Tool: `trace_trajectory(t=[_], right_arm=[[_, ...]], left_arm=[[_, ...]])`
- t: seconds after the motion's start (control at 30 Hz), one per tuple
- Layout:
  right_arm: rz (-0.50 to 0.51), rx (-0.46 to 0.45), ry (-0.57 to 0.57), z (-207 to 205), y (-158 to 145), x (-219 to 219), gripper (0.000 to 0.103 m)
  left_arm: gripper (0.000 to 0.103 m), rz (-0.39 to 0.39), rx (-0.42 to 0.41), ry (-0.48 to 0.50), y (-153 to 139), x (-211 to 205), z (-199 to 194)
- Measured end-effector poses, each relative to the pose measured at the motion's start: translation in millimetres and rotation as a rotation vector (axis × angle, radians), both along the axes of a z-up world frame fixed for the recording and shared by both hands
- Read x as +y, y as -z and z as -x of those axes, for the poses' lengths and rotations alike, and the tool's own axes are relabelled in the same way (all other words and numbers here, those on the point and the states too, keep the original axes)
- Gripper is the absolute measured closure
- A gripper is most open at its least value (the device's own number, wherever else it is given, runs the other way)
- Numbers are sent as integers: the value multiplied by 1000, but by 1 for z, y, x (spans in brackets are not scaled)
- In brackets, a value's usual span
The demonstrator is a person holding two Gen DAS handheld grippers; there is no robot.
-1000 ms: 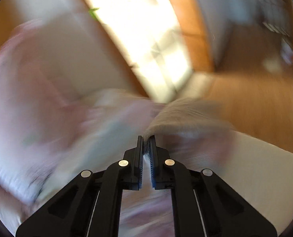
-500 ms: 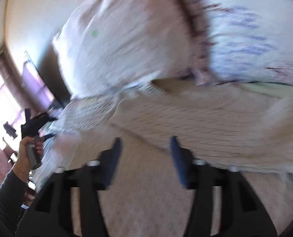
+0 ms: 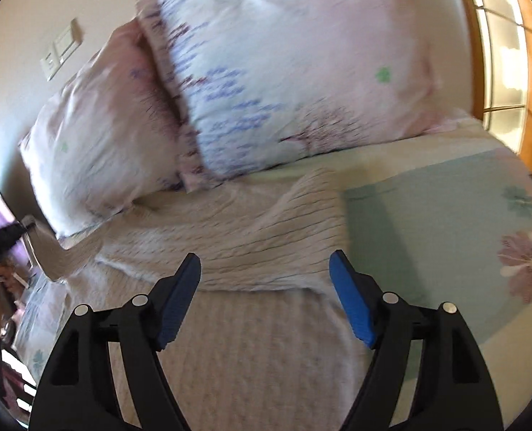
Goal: Fold small clothes
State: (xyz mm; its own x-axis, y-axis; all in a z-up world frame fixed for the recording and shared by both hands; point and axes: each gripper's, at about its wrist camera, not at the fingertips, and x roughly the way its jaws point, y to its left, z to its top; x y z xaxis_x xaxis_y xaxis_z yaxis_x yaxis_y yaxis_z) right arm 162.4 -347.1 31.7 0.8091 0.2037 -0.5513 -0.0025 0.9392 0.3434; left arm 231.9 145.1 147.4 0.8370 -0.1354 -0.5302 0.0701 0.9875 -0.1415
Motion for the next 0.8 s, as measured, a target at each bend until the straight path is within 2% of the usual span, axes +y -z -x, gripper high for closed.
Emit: trace_trajectory(t=[0.03,0.07,0.13,0.17,0.23,0.27,0.3,0.4,0.43,0.47,0.53,0.57,0.67,0.7,0.77,0.8], right_arm=[[-8,0,6,1,1,-4,27],[-18,3,6,1,2,-5,27],[-31,23,-2,1,8,-7,27],[-35,39,1,3,11,-9,27],[-60,71,1,17,17,-18,27],[-67,80,3,26,20,-23,27],[-73,99,9,39,24,-32,27],[-134,164,9,72,40,-52,28],[-155,181,5,79,44,-55,31],[-191,210,-9,89,52,-58,40],[-256,265,-46,107,67,-58,52],[-295,285,-65,117,74,-56,57],[-377,280,-106,143,80,-50,62],[-433,299,-144,152,85,-46,63],[-495,318,-192,163,91,-38,72],[-528,332,-227,170,96,-30,75]], left_arm=[[95,-6,-9,100,-2,-34,4],[89,-12,-11,212,-2,-73,9],[66,-32,37,428,14,-147,20],[57,-58,79,495,25,-173,25],[57,-99,116,536,41,-185,38],[52,-100,121,523,44,-178,45],[43,-73,131,481,47,-156,54],[33,-22,164,333,59,-87,79],[33,-33,191,276,66,-66,87],[33,-46,220,224,71,-54,95],[33,-24,304,135,92,-16,114],[33,-5,325,124,95,-6,121],[33,123,419,107,120,21,152],[36,160,439,115,126,23,161],[40,193,424,124,128,21,181],[46,203,431,144,130,18,192]])
